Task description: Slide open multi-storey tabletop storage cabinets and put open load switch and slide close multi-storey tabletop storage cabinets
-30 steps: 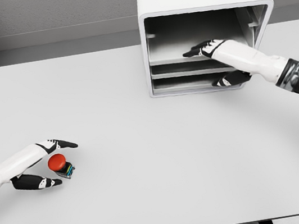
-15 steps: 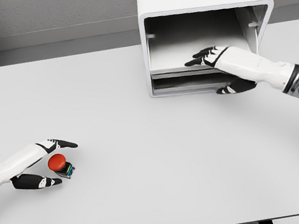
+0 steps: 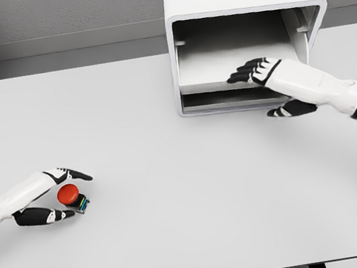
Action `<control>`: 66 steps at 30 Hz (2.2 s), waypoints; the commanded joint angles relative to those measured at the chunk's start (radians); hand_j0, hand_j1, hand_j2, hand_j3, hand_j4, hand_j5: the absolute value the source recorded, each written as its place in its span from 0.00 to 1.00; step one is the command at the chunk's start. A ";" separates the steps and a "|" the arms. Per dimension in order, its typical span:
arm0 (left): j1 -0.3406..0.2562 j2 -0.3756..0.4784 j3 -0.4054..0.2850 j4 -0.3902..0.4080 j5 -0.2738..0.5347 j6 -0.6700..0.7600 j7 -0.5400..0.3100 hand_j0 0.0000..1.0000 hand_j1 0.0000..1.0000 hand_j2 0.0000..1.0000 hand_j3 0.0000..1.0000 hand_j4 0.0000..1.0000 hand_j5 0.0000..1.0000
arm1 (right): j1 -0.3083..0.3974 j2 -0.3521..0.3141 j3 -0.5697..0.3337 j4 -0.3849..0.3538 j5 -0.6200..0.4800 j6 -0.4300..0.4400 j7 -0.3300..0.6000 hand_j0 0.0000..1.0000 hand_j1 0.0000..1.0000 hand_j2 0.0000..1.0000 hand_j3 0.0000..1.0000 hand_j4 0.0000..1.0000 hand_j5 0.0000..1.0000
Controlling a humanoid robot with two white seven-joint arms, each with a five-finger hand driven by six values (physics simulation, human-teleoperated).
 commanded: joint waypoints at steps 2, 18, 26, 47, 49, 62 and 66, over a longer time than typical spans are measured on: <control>0.000 0.001 0.000 0.000 0.009 0.002 0.000 0.73 0.73 0.73 0.73 0.73 0.73 | 0.002 -0.018 -0.009 -0.022 -0.009 0.002 -0.001 0.95 0.95 0.95 0.95 0.95 0.95; 0.000 0.001 0.000 -0.002 0.009 0.002 0.000 0.64 0.64 0.64 0.64 0.64 0.64 | 0.014 -0.012 -0.028 -0.023 -0.005 0.002 -0.001 0.88 0.88 0.88 0.88 0.88 0.88; 0.003 0.001 0.000 -0.002 0.010 0.002 0.000 0.61 0.61 0.61 0.61 0.61 0.61 | -0.008 -0.001 -0.003 0.017 0.000 0.002 -0.001 0.89 0.89 0.89 0.89 0.89 0.89; 0.000 0.001 0.014 -0.025 0.009 0.002 0.000 0.44 0.44 0.44 0.44 0.44 0.44 | 0.051 -0.015 -0.008 -0.055 -0.003 0.002 -0.001 0.90 0.90 0.90 0.90 0.90 0.90; 0.002 0.000 0.014 -0.027 0.009 0.002 0.000 0.44 0.44 0.44 0.44 0.44 0.44 | 0.055 -0.017 -0.008 -0.060 -0.003 0.002 -0.001 0.91 0.91 0.91 0.91 0.91 0.91; 0.002 0.001 0.024 -0.040 0.009 0.002 0.000 0.43 0.43 0.43 0.43 0.43 0.43 | 0.087 -0.026 -0.054 -0.086 -0.006 0.002 0.001 0.92 0.92 0.92 0.92 0.92 0.92; 0.000 0.001 0.024 -0.042 0.009 0.002 0.000 0.43 0.43 0.43 0.43 0.43 0.43 | 0.115 -0.026 -0.114 -0.120 -0.009 0.002 0.004 0.93 0.93 0.93 0.93 0.93 0.93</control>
